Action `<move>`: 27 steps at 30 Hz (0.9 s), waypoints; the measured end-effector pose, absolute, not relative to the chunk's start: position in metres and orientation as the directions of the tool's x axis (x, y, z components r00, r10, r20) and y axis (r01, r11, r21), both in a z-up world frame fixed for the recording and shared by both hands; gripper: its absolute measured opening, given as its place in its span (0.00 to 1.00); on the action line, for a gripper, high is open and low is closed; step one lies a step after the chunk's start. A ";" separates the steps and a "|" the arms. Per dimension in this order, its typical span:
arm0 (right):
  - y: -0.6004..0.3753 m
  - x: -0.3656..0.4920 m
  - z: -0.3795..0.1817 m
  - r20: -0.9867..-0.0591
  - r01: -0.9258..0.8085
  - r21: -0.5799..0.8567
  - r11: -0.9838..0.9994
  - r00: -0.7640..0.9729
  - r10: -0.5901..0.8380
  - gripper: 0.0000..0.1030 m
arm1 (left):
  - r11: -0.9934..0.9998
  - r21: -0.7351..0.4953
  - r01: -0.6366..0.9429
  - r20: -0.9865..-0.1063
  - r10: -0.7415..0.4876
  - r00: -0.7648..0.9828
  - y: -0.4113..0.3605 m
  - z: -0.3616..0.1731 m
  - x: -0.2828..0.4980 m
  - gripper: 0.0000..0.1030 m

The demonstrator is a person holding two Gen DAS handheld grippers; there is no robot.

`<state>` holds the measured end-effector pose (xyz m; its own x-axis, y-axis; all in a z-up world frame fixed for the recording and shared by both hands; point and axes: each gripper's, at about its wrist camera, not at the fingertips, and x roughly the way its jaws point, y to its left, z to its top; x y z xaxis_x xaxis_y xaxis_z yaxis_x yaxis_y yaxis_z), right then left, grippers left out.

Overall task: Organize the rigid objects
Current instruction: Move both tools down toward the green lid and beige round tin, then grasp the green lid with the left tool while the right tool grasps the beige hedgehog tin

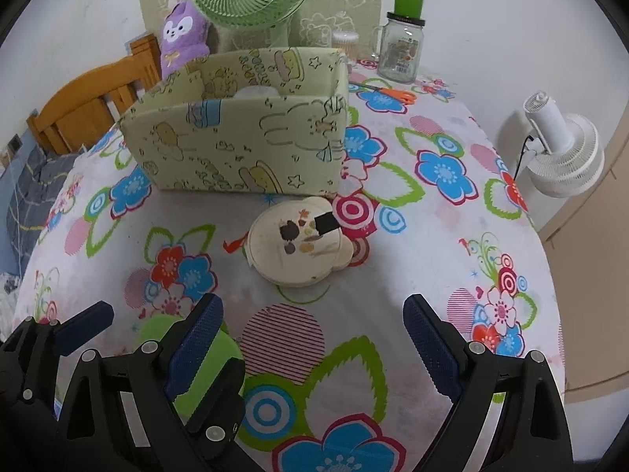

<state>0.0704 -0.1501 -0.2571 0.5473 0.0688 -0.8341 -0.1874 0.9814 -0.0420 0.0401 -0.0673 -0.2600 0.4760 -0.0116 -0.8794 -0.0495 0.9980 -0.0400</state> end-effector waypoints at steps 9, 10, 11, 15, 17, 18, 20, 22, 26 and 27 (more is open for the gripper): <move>-0.153 0.071 -0.282 -0.863 -0.202 -0.058 0.978 0.503 0.053 0.92 | 0.994 -0.033 -0.105 -0.893 0.018 0.449 -0.068 -0.283 0.035 1.00; -0.153 0.071 -0.285 -0.868 -0.199 -0.059 0.978 0.495 0.048 0.92 | 0.994 -0.030 -0.106 -0.894 0.021 0.447 -0.069 -0.285 0.035 1.00; -0.154 0.071 -0.286 -0.869 -0.196 -0.061 0.979 0.493 0.045 0.92 | 0.994 -0.031 -0.107 -0.896 0.020 0.444 -0.069 -0.287 0.035 1.00; -0.156 0.071 -0.292 -0.875 -0.180 -0.075 0.981 0.484 0.022 0.92 | 0.995 -0.016 -0.103 -0.899 0.031 0.438 -0.070 -0.295 0.036 1.00; -0.158 0.071 -0.295 -0.879 -0.172 -0.072 0.982 0.477 0.019 0.92 | 0.996 -0.002 -0.089 -0.893 0.038 0.448 -0.071 -0.296 0.036 1.00; -0.158 0.072 -0.296 -0.879 -0.170 -0.072 0.983 0.476 0.018 0.92 | 0.996 -0.004 -0.091 -0.894 0.037 0.446 -0.070 -0.296 0.036 1.00; -0.157 0.073 -0.296 -0.878 -0.172 -0.078 0.982 0.479 0.014 0.92 | 0.995 -0.001 -0.097 -0.896 0.042 0.442 -0.070 -0.297 0.036 1.00; -0.156 0.074 -0.297 -0.879 -0.176 -0.083 0.981 0.477 0.011 0.92 | 0.995 -0.005 -0.095 -0.899 0.037 0.437 -0.071 -0.295 0.036 0.96; -0.154 0.076 -0.296 -0.879 -0.188 -0.078 0.979 0.477 0.022 0.92 | 0.997 -0.006 -0.081 -0.902 0.029 0.430 -0.070 -0.292 0.038 0.92; -0.154 0.076 -0.295 -0.878 -0.191 -0.078 0.978 0.478 0.023 0.92 | 0.996 -0.009 -0.085 -0.905 0.028 0.425 -0.069 -0.292 0.039 0.92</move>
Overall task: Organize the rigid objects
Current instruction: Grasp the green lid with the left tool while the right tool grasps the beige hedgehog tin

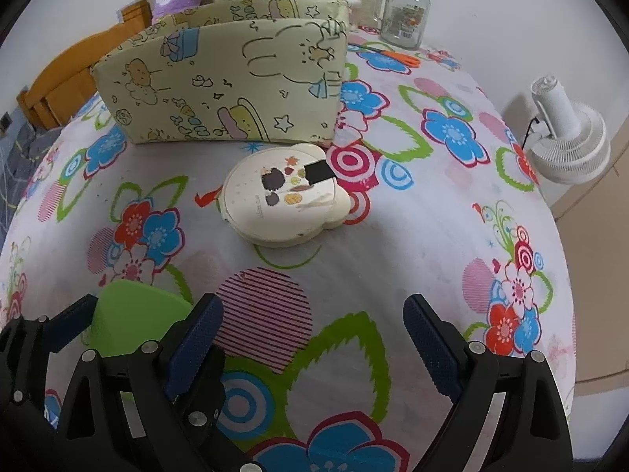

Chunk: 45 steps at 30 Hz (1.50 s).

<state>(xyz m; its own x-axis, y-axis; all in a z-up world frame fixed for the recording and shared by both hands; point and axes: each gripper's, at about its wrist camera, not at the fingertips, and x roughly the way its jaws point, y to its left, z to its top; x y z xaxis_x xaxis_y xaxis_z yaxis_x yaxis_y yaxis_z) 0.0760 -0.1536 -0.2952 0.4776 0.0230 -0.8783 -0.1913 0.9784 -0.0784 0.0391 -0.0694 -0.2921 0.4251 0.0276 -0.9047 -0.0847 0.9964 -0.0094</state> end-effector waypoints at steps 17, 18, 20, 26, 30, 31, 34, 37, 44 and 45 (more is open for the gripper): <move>-0.141 0.118 -0.289 -0.870 -0.192 -0.044 0.980 0.489 0.057 0.92 | 0.997 -0.002 -0.083 -0.901 0.034 0.432 -0.056 -0.286 0.078 0.92; -0.141 0.121 -0.289 -0.871 -0.195 -0.043 0.980 0.488 0.059 0.92 | 0.997 0.000 -0.082 -0.902 0.035 0.431 -0.056 -0.286 0.081 0.92; -0.140 0.126 -0.291 -0.872 -0.201 -0.042 0.979 0.485 0.062 0.92 | 0.997 0.000 -0.081 -0.903 0.035 0.429 -0.055 -0.287 0.085 0.92; -0.135 0.141 -0.297 -0.885 -0.220 -0.034 0.975 0.460 0.073 0.92 | 0.996 0.008 -0.088 -0.905 0.044 0.422 -0.049 -0.291 0.096 0.92; -0.131 0.151 -0.301 -0.890 -0.231 -0.037 0.972 0.449 0.073 0.92 | 0.995 0.008 -0.099 -0.908 0.048 0.416 -0.044 -0.294 0.102 0.92; -0.130 0.154 -0.303 -0.892 -0.236 -0.037 0.971 0.446 0.074 0.92 | 0.995 0.007 -0.101 -0.909 0.049 0.414 -0.043 -0.295 0.103 0.92; -0.129 0.162 -0.306 -0.896 -0.242 -0.039 0.970 0.438 0.073 0.92 | 0.994 0.001 -0.109 -0.909 0.046 0.415 -0.039 -0.296 0.107 0.92; -0.129 0.167 -0.307 -0.892 -0.255 -0.048 0.966 0.447 0.074 0.92 | 0.993 -0.006 -0.120 -0.909 0.045 0.414 -0.036 -0.296 0.109 0.92; -0.124 0.164 -0.304 -0.888 -0.283 -0.051 0.958 0.452 0.086 0.76 | 0.992 -0.006 -0.126 -0.907 0.048 0.419 -0.034 -0.297 0.109 0.93; -0.124 0.164 -0.304 -0.888 -0.281 -0.049 0.959 0.451 0.087 0.74 | 0.992 -0.006 -0.128 -0.907 0.049 0.418 -0.034 -0.297 0.109 0.93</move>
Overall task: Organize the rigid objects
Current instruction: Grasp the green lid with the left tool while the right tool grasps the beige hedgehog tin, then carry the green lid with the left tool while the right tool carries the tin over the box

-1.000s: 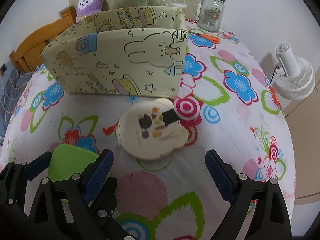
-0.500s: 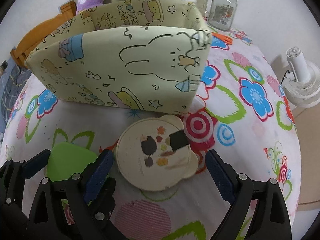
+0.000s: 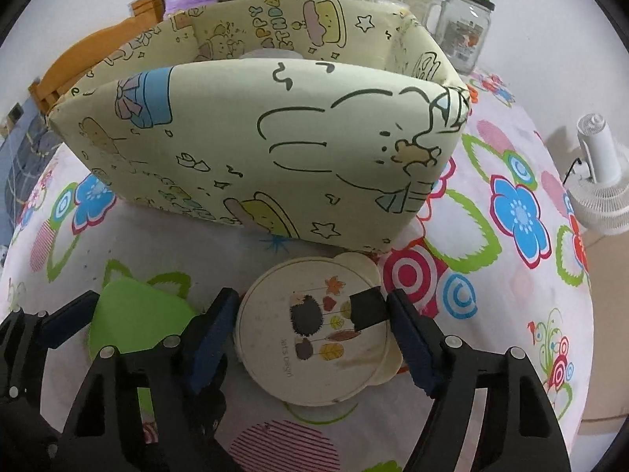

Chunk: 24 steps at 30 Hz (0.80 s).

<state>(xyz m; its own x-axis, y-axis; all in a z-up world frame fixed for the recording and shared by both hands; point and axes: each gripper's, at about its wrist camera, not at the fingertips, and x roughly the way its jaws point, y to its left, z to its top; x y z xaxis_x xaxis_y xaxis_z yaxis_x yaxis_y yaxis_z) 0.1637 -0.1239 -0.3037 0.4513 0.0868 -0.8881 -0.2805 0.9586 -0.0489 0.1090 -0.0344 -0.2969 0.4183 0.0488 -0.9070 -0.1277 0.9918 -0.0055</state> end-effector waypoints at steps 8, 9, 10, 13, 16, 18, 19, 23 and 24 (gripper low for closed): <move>-0.128 0.149 -0.301 -0.889 -0.223 -0.025 0.974 0.451 0.080 0.74 | 0.995 -0.012 -0.104 -0.908 0.033 0.418 -0.042 -0.295 0.103 0.92; -0.128 0.147 -0.301 -0.889 -0.219 -0.023 0.976 0.450 0.080 0.74 | 0.995 -0.011 -0.104 -0.907 0.033 0.419 -0.044 -0.295 0.100 0.92; -0.126 0.141 -0.300 -0.890 -0.215 -0.022 0.976 0.449 0.079 0.74 | 0.995 -0.011 -0.100 -0.908 0.032 0.418 -0.045 -0.294 0.099 0.92; -0.128 0.131 -0.297 -0.889 -0.200 -0.015 0.980 0.451 0.078 0.74 | 0.995 -0.011 -0.097 -0.905 0.031 0.424 -0.047 -0.290 0.095 0.92; -0.129 0.124 -0.291 -0.884 -0.190 -0.012 0.982 0.460 0.078 0.74 | 0.996 -0.009 -0.093 -0.900 0.032 0.435 -0.050 -0.285 0.091 0.92; -0.130 0.120 -0.287 -0.881 -0.183 -0.008 0.983 0.466 0.080 0.74 | 0.996 -0.007 -0.090 -0.896 0.034 0.443 -0.052 -0.280 0.089 0.92; -0.131 0.118 -0.284 -0.879 -0.180 -0.007 0.984 0.469 0.080 0.74 | 0.996 -0.006 -0.089 -0.894 0.034 0.446 -0.053 -0.277 0.088 0.92; -0.135 0.124 -0.272 -0.873 -0.166 0.003 0.986 0.480 0.083 0.74 | 0.996 -0.003 -0.086 -0.887 0.037 0.461 -0.056 -0.266 0.084 0.92; -0.136 0.123 -0.270 -0.871 -0.165 0.003 0.986 0.484 0.083 0.74 | 0.996 -0.004 -0.084 -0.885 0.036 0.465 -0.056 -0.262 0.083 0.92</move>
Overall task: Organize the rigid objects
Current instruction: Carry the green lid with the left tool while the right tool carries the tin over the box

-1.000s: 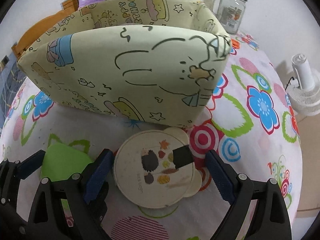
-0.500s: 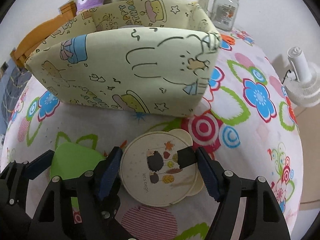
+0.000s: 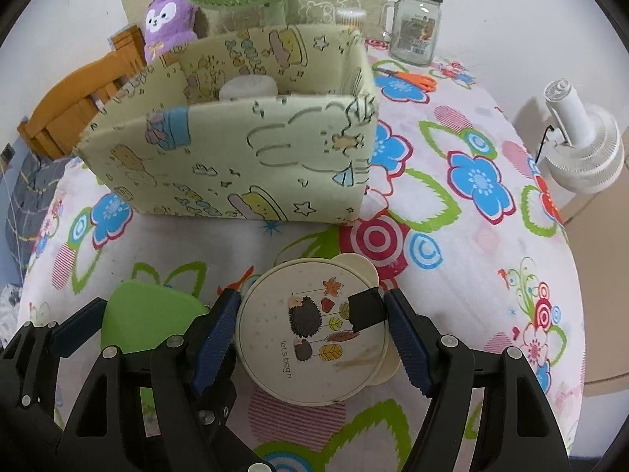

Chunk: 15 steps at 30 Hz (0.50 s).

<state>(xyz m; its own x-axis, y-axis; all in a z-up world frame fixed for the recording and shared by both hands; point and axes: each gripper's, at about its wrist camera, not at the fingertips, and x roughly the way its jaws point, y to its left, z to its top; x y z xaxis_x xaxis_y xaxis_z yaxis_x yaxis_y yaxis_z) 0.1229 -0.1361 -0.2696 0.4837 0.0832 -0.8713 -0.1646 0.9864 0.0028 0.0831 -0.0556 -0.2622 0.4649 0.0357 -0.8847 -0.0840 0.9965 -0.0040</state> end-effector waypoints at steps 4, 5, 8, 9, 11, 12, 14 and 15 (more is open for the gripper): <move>-0.138 0.117 -0.254 -0.862 -0.152 0.002 0.988 0.500 0.079 0.74 | 0.997 -0.007 -0.076 -0.876 0.031 0.482 -0.056 -0.246 0.081 0.92; -0.138 0.116 -0.251 -0.861 -0.150 0.002 0.989 0.503 0.078 0.74 | 0.997 -0.008 -0.075 -0.874 0.029 0.486 -0.055 -0.243 0.080 0.92; -0.140 0.110 -0.240 -0.853 -0.137 0.001 0.991 0.517 0.073 0.74 | 0.998 -0.005 -0.067 -0.868 0.029 0.495 -0.051 -0.234 0.080 0.92; -0.140 0.110 -0.238 -0.850 -0.131 0.000 0.991 0.522 0.069 0.74 | 0.998 -0.004 -0.065 -0.867 0.028 0.498 -0.052 -0.232 0.080 0.92; -0.140 0.108 -0.231 -0.847 -0.126 -0.002 0.992 0.527 0.065 0.74 | 0.998 -0.005 -0.060 -0.863 0.026 0.505 -0.053 -0.225 0.079 0.92; -0.141 0.107 -0.228 -0.845 -0.122 -0.004 0.992 0.531 0.062 0.74 | 0.998 -0.005 -0.058 -0.862 0.025 0.507 -0.054 -0.223 0.077 0.92; -0.142 0.105 -0.222 -0.841 -0.116 -0.007 0.993 0.538 0.057 0.74 | 0.999 -0.006 -0.052 -0.857 0.022 0.515 -0.055 -0.217 0.074 0.92; -0.142 0.103 -0.218 -0.839 -0.112 -0.009 0.994 0.541 0.054 0.74 | 0.999 -0.007 -0.049 -0.855 0.020 0.518 -0.056 -0.214 0.073 0.92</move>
<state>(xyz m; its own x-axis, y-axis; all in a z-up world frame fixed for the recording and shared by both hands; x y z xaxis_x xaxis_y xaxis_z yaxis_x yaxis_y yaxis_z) 0.1033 -0.1419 -0.2179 0.5414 0.0538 -0.8391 -0.1121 0.9937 -0.0087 0.0732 -0.0555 -0.2138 0.5181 0.0199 -0.8551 -0.0494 0.9988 -0.0067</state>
